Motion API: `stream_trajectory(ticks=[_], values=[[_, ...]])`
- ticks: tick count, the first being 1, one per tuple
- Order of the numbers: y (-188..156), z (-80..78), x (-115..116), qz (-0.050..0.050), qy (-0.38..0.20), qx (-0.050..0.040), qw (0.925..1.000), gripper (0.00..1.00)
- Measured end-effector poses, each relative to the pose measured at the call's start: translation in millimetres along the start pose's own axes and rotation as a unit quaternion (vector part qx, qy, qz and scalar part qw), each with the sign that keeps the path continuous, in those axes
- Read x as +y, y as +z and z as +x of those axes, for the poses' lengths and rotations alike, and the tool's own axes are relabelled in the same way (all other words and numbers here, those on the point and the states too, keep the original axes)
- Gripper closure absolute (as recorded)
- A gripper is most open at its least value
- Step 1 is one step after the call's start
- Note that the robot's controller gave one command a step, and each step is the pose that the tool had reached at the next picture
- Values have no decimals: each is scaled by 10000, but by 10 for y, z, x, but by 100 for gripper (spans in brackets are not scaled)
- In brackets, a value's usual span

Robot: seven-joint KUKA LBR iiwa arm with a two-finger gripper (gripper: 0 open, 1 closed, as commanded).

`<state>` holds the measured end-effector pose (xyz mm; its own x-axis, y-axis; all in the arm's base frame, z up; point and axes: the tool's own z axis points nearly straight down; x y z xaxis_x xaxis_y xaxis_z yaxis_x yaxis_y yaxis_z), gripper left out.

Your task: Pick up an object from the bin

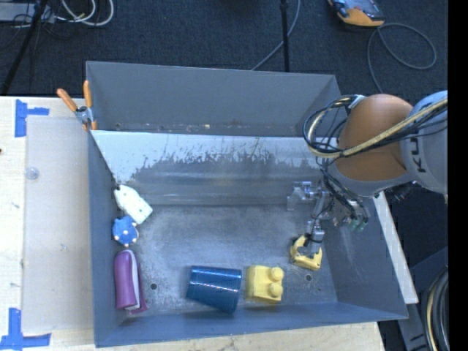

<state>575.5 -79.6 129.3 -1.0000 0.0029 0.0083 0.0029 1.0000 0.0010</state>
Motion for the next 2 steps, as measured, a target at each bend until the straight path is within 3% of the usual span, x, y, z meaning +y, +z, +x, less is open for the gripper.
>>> stream_trajectory(ticks=[1, 2], values=[[-46, -16, 1, 4, -7, -34, 10000, 0], [164, 183, 72, 9, -287, -56, 9996, 0]])
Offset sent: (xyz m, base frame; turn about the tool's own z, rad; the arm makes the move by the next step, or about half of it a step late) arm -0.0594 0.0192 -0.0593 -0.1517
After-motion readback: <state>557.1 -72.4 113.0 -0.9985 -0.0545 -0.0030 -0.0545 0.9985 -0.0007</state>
